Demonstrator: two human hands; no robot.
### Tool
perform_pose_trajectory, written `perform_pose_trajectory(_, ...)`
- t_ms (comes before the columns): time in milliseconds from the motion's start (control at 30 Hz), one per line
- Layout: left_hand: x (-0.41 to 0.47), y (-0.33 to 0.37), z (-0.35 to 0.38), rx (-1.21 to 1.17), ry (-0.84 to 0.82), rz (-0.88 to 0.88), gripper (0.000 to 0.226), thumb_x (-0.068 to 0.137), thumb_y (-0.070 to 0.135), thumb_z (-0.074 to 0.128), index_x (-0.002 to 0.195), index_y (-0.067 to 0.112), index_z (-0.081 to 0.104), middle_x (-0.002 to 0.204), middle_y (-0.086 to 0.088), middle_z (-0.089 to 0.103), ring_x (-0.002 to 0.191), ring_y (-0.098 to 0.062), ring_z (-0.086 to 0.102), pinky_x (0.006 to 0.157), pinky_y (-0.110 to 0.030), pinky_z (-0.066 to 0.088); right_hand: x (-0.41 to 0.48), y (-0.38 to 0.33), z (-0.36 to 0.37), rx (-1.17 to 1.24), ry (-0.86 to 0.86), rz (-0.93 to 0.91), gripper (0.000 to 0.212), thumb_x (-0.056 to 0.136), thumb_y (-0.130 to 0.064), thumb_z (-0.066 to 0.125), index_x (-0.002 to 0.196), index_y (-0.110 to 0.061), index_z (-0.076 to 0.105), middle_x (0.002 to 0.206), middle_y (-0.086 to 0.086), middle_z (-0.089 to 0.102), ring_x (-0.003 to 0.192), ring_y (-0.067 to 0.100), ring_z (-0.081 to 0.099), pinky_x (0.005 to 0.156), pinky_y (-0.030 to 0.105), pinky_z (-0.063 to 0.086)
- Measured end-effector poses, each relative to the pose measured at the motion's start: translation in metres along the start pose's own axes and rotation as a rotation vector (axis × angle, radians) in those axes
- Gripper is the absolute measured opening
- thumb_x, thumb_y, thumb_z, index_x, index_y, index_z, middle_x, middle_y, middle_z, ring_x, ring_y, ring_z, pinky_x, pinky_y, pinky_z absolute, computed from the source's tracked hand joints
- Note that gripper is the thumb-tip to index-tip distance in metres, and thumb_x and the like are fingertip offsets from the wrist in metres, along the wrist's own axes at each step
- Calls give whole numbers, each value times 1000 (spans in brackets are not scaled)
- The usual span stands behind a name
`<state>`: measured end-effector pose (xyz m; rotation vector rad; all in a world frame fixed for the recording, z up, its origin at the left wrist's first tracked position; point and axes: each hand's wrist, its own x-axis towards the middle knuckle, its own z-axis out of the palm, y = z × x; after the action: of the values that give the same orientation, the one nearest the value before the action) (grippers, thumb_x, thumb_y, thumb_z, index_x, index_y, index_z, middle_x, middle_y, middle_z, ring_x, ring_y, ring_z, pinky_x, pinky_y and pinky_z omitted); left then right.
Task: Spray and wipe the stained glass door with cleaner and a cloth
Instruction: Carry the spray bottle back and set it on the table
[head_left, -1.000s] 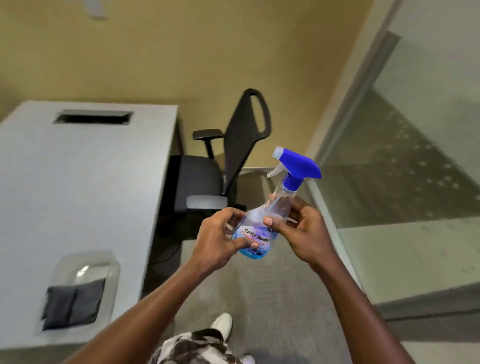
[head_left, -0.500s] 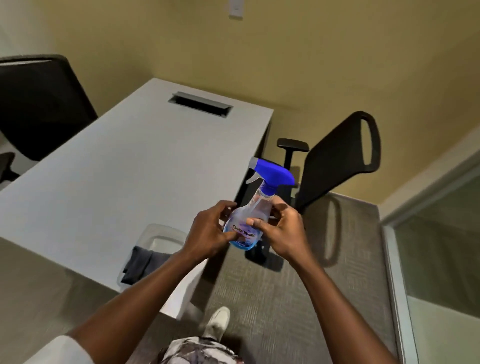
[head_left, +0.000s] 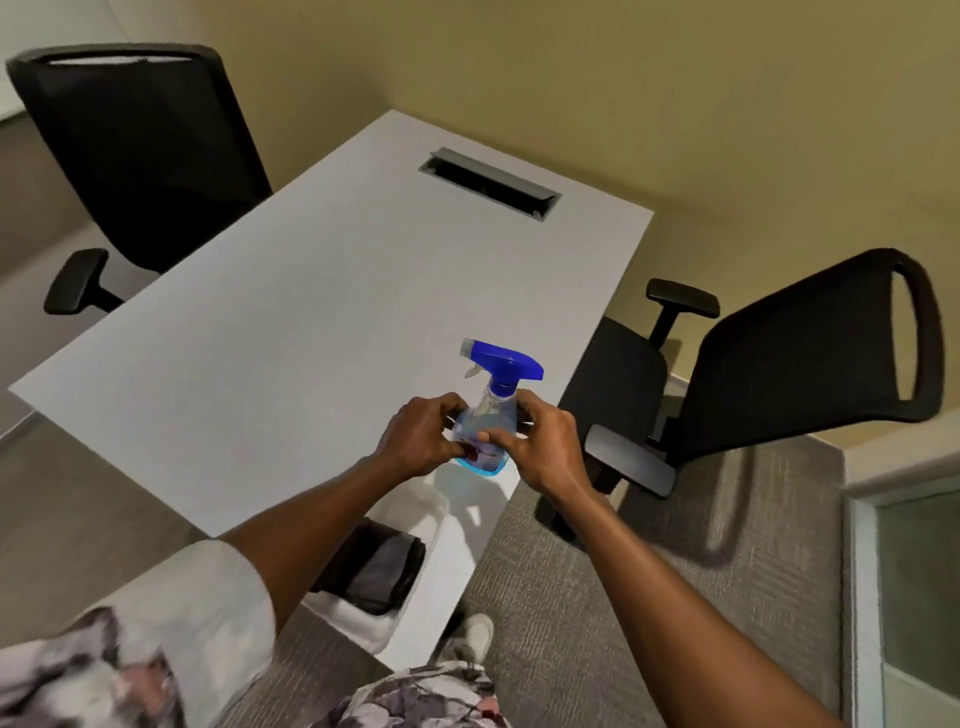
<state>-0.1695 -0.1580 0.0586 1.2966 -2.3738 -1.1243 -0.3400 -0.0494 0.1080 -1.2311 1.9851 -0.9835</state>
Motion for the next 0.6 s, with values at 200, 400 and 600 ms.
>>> perform_pose_trajectory(200,16,-27,4,-38,-32,-39,45,80,30,99,112,7,76,110,-10,83,97,-33,80,91,-54,66,22,23,34,-158,-29,-18,45,84,-26,94,122,-14,72,119,6,82,110,24,77,98,45,65)
perform_pose_trajectory(400,21,-39,12,-2,-83,-77,47,86,35,94,118,7,75,117,-13,83,101,-35,79,95,-49,65,27,38,53,-169,-30,42,49,84,-24,94,127,-13,74,120,6,82,109,24,77,96,45,66)
perform_pose_trajectory(600,22,-46,20,68,-103,-98,48,86,37,94,118,6,77,115,-14,83,100,-35,76,91,-44,63,27,41,62,-209,-78,58,52,85,-24,93,131,-10,72,122,10,81,111,27,75,98,44,64)
